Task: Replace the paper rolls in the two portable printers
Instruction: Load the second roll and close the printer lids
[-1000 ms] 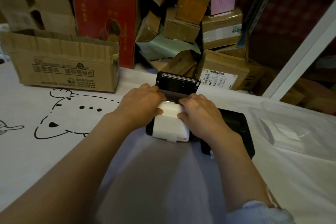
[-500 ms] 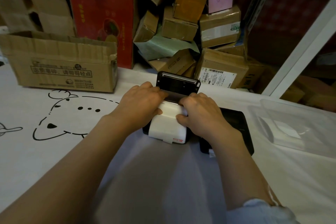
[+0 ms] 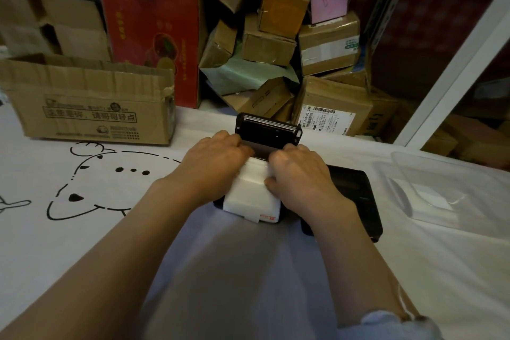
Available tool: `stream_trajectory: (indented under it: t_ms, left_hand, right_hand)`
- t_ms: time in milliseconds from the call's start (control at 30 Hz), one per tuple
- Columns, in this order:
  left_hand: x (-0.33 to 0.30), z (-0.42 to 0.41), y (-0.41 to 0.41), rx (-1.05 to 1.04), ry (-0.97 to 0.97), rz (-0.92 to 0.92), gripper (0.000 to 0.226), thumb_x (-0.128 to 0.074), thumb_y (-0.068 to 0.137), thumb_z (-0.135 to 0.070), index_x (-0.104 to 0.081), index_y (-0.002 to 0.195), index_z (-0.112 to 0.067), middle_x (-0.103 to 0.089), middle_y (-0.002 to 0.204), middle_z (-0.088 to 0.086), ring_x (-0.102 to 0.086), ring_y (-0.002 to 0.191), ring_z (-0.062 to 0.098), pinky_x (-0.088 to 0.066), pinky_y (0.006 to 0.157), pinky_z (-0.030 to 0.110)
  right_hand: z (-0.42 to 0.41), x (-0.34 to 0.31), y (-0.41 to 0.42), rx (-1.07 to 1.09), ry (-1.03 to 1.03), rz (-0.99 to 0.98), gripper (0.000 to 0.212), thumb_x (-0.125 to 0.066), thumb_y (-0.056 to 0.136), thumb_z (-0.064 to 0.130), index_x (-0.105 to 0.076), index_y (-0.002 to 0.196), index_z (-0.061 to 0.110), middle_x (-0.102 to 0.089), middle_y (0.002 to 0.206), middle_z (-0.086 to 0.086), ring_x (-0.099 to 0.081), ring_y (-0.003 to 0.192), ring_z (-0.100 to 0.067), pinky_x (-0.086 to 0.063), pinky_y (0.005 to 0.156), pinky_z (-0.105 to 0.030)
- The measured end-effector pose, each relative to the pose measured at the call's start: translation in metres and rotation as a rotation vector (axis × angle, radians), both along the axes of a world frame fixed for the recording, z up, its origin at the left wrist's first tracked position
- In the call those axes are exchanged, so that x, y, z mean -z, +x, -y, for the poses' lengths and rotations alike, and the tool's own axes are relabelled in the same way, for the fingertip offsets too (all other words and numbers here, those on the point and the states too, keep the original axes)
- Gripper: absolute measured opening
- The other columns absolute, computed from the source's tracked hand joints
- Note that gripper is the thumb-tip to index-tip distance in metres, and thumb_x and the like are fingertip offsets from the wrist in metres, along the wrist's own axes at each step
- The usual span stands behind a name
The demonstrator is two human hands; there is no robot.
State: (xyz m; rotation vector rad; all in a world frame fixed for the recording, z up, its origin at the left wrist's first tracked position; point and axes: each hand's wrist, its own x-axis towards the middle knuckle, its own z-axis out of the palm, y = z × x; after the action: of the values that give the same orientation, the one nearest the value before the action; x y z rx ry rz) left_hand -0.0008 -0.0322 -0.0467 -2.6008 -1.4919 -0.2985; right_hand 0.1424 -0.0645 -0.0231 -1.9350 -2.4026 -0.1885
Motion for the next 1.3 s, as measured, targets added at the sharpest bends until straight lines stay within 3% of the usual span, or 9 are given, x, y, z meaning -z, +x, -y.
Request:
stream_trajectory:
  t_ms: [167,300,467,734,801,901,1034,1101,1301]
  left_hand:
    - [-0.001,0.0,-0.002,-0.009,-0.016,0.017,0.043,-0.056,0.087,-0.019,-0.045,0.128,-0.023,-0.048,0.125,0.002,-0.041,0.113,0.02,-0.035,0.085,0.028]
    - [-0.001,0.0,-0.004,-0.002,-0.021,0.068,0.035,-0.055,0.087,-0.018,-0.046,0.12,-0.025,-0.055,0.121,-0.003,-0.043,0.11,0.018,-0.031,0.079,0.028]
    - [-0.001,0.0,-0.003,-0.003,-0.016,0.055,0.042,-0.056,0.087,-0.018,-0.046,0.128,-0.024,-0.05,0.126,0.0,-0.042,0.114,0.02,-0.036,0.089,0.03]
    - [0.001,-0.001,-0.006,0.011,-0.072,0.084,0.042,-0.052,0.087,-0.013,-0.047,0.128,-0.023,-0.05,0.126,0.0,-0.041,0.114,0.02,-0.033,0.082,0.028]
    - [0.003,-0.003,-0.007,0.011,-0.104,0.137,0.047,-0.05,0.086,-0.009,-0.045,0.129,-0.026,-0.052,0.126,-0.002,-0.042,0.114,0.02,-0.032,0.081,0.027]
    - [-0.003,-0.001,-0.009,-0.055,-0.15,0.299,0.049,-0.046,0.086,-0.004,-0.046,0.129,-0.027,-0.053,0.121,0.001,-0.045,0.112,0.021,-0.043,0.088,0.033]
    - [-0.011,-0.004,-0.022,-0.217,-0.206,0.403,0.034,-0.046,0.087,-0.004,-0.064,0.105,-0.027,-0.057,0.112,0.001,-0.055,0.103,0.022,-0.047,0.082,0.031]
    - [-0.009,-0.005,-0.025,-0.241,-0.314,0.424,0.032,-0.047,0.087,-0.005,-0.067,0.099,-0.027,-0.062,0.112,0.0,-0.059,0.1,0.022,-0.05,0.088,0.033]
    - [-0.007,-0.01,-0.021,-0.214,-0.535,0.592,0.036,-0.047,0.084,0.001,-0.071,0.109,-0.01,-0.068,0.11,0.012,-0.061,0.1,0.028,-0.052,0.091,0.039]
  right_hand:
    - [-0.003,-0.003,-0.002,0.018,0.0,0.015,0.027,-0.056,0.092,0.022,-0.057,0.117,0.013,-0.056,0.112,-0.009,-0.05,0.105,-0.026,-0.034,0.079,-0.031]
    - [-0.002,-0.003,-0.005,0.03,0.009,0.034,0.03,-0.056,0.092,0.02,-0.052,0.12,0.013,-0.059,0.112,-0.009,-0.052,0.105,-0.025,-0.037,0.08,-0.032]
    - [-0.002,-0.006,-0.005,0.02,-0.042,0.101,0.029,-0.052,0.093,0.022,-0.056,0.12,0.013,-0.052,0.115,-0.011,-0.051,0.105,-0.027,-0.034,0.077,-0.032]
    - [-0.006,-0.01,-0.009,-0.001,-0.069,0.162,0.03,-0.054,0.093,0.021,-0.055,0.122,0.012,-0.055,0.118,-0.01,-0.055,0.108,-0.027,-0.035,0.074,-0.031]
    - [-0.007,-0.011,-0.01,-0.009,-0.083,0.192,0.031,-0.053,0.094,0.021,-0.054,0.124,0.012,-0.053,0.12,-0.01,-0.054,0.11,-0.028,-0.034,0.074,-0.032]
    - [-0.009,-0.015,-0.012,-0.018,-0.121,0.231,0.033,-0.055,0.093,0.022,-0.053,0.124,0.012,-0.053,0.121,-0.011,-0.054,0.11,-0.029,-0.036,0.075,-0.032]
    - [-0.01,-0.02,-0.014,-0.049,-0.132,0.289,0.036,-0.056,0.091,0.024,-0.051,0.124,0.011,-0.053,0.123,-0.011,-0.053,0.112,-0.029,-0.037,0.078,-0.031]
    - [-0.011,-0.021,-0.016,-0.053,-0.135,0.324,0.037,-0.056,0.091,0.025,-0.05,0.125,0.011,-0.053,0.124,-0.01,-0.052,0.114,-0.029,-0.036,0.08,-0.031]
    - [-0.012,-0.019,-0.016,-0.063,-0.092,0.365,0.034,-0.056,0.09,0.025,-0.051,0.12,0.01,-0.055,0.123,-0.01,-0.053,0.113,-0.029,-0.035,0.078,-0.03]
